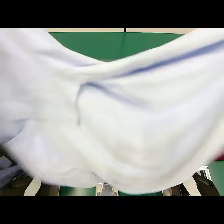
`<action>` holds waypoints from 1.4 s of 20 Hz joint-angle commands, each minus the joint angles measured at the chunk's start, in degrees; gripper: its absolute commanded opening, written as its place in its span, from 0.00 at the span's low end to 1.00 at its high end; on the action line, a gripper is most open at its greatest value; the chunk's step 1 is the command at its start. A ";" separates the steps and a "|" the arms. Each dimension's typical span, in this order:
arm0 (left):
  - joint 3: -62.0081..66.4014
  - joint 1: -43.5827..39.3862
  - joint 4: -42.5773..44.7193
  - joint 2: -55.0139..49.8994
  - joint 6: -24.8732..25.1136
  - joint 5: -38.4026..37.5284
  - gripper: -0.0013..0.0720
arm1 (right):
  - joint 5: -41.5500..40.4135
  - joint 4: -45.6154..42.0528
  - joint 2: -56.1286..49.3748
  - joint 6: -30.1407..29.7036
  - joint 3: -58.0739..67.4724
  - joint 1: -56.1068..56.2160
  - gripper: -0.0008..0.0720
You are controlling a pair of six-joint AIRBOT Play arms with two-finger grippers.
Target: Fold the shirts.
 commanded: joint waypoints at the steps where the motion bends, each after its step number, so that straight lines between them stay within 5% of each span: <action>1: -18.23 -0.09 -2.62 -7.61 4.72 1.57 0.05 | -6.49 -0.15 -4.17 -8.35 -20.87 2.69 0.04; 5: -33.77 -0.09 -9.90 -22.29 15.45 14.95 0.05 | -21.55 0.00 -19.23 -14.45 -34.53 6.38 0.04; 11: -29.18 -0.09 -28.76 -44.22 27.63 17.94 0.05 | -20.41 13.29 -48.52 -21.09 -20.15 6.78 0.04; 19: -13.16 -0.07 -28.89 -49.00 24.85 21.16 0.05 | -17.94 14.75 -58.90 -19.32 0.96 10.19 0.04; 25: -12.79 -0.09 -27.71 -49.00 24.81 22.03 0.05 | -18.99 14.75 -59.65 -19.32 2.38 10.60 0.04; 28: -12.81 0.26 -22.99 -49.00 22.73 19.02 0.05 | -13.31 11.04 -59.49 -17.77 2.36 10.16 0.04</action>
